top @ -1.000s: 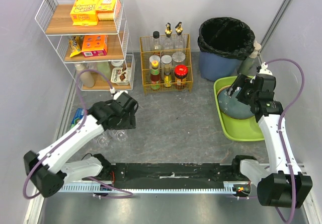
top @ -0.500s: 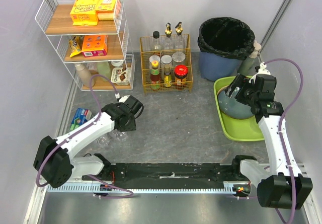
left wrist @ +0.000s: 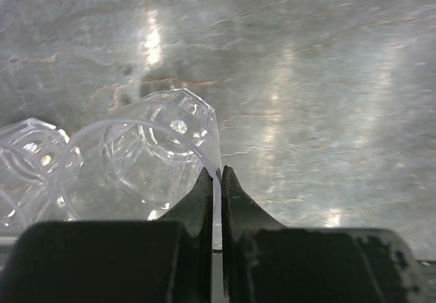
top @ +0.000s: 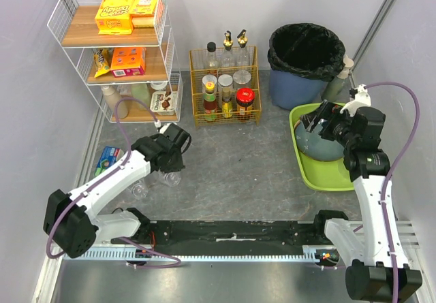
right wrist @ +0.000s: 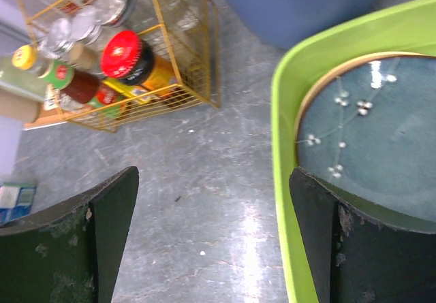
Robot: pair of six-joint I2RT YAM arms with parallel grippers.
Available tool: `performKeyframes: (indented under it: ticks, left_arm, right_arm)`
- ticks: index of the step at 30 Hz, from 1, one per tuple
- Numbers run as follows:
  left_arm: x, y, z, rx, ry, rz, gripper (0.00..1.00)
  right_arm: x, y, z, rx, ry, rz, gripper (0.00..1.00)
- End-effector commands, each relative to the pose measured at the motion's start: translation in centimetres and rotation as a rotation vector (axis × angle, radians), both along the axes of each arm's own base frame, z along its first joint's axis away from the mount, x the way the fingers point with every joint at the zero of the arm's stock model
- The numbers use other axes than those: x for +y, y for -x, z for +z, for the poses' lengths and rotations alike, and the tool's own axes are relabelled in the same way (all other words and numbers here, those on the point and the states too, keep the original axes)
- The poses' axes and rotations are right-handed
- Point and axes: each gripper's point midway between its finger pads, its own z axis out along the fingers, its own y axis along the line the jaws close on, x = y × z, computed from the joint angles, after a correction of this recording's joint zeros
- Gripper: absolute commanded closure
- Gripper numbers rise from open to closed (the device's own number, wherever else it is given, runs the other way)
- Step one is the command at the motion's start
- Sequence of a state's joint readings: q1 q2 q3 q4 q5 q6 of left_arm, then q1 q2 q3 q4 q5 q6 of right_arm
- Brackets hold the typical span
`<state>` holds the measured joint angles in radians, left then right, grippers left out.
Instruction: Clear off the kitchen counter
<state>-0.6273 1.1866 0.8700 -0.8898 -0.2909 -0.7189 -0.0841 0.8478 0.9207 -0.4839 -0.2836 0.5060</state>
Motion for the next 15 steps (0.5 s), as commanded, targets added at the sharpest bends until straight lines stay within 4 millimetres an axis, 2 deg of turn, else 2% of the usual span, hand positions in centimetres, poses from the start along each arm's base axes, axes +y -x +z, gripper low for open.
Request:
performKeyframes:
  ticks: [1,9,15]
  left_arm:
    - [-3.8,-2.0,6.2,-0.111,0.182,-0.109,0.98]
    - [-11.4,-2.6,18.4,-0.297,0.63,-0.311,0.98]
    - [-16.4,-3.5,25.3,-0.449,0.889,-0.377,0.98]
  right_arm:
    - [3.0,-0.2,1.0,-0.053,-0.1,0.148,0.02]
    - [6.0,-0.2,2.7,-0.113,-0.284,0.252,0.02]
    - [8.8,0.4,5.3,-0.18,-0.439,0.38,0.02]
